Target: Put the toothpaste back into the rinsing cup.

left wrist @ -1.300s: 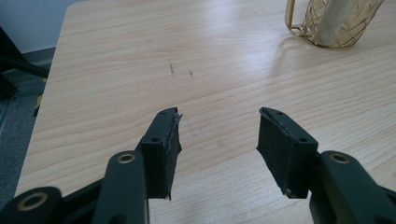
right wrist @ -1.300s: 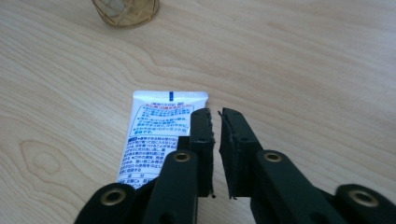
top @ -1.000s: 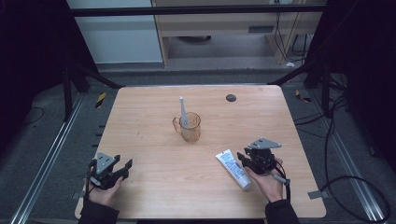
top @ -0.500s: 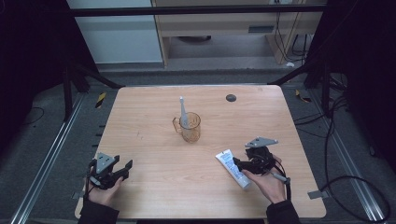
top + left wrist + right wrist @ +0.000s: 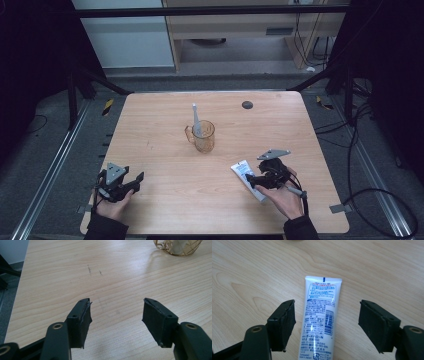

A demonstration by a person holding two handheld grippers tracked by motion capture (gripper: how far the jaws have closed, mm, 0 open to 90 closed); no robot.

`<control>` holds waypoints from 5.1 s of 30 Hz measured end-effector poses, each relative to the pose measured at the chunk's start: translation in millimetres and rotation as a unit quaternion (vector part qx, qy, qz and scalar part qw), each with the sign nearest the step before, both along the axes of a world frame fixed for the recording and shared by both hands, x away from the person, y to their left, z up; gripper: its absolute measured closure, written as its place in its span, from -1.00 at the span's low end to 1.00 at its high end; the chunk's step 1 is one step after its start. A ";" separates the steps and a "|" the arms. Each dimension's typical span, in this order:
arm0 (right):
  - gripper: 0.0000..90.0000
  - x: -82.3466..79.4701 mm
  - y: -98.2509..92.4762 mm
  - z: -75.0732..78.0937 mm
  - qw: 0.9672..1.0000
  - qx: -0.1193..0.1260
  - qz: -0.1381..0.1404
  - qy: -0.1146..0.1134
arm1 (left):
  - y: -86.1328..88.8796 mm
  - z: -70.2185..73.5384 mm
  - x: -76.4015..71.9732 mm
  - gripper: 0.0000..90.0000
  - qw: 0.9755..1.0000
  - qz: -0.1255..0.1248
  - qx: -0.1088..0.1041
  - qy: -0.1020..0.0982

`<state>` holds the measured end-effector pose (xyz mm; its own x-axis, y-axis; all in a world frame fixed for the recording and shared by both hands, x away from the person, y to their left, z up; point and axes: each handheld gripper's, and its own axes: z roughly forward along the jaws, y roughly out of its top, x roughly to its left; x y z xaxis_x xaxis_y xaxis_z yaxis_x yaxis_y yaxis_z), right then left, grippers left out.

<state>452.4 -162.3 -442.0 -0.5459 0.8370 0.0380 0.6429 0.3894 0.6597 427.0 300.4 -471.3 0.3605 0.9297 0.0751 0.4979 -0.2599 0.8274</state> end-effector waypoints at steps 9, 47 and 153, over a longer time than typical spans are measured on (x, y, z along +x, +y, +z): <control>-0.35 5.2 9.3 -11.2 0.999 -0.017 0.011 0.025 | -1.6 -0.7 3.5 -0.16 1.000 -0.002 0.003 0.002; -0.15 24.2 22.4 -32.8 0.993 -0.066 0.014 0.098 | -3.5 -2.1 5.9 -0.18 1.000 -0.010 0.007 0.004; 0.54 93.7 80.5 65.0 0.903 0.256 -0.103 -0.330 | -0.2 -2.8 6.5 -0.18 1.000 0.001 -0.003 -0.005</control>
<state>546.1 -81.9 -377.0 -0.4264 0.8879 0.1725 0.0684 -0.1585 0.9850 433.5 300.2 -474.2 0.3583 0.9308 0.0728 0.4903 -0.2539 0.8338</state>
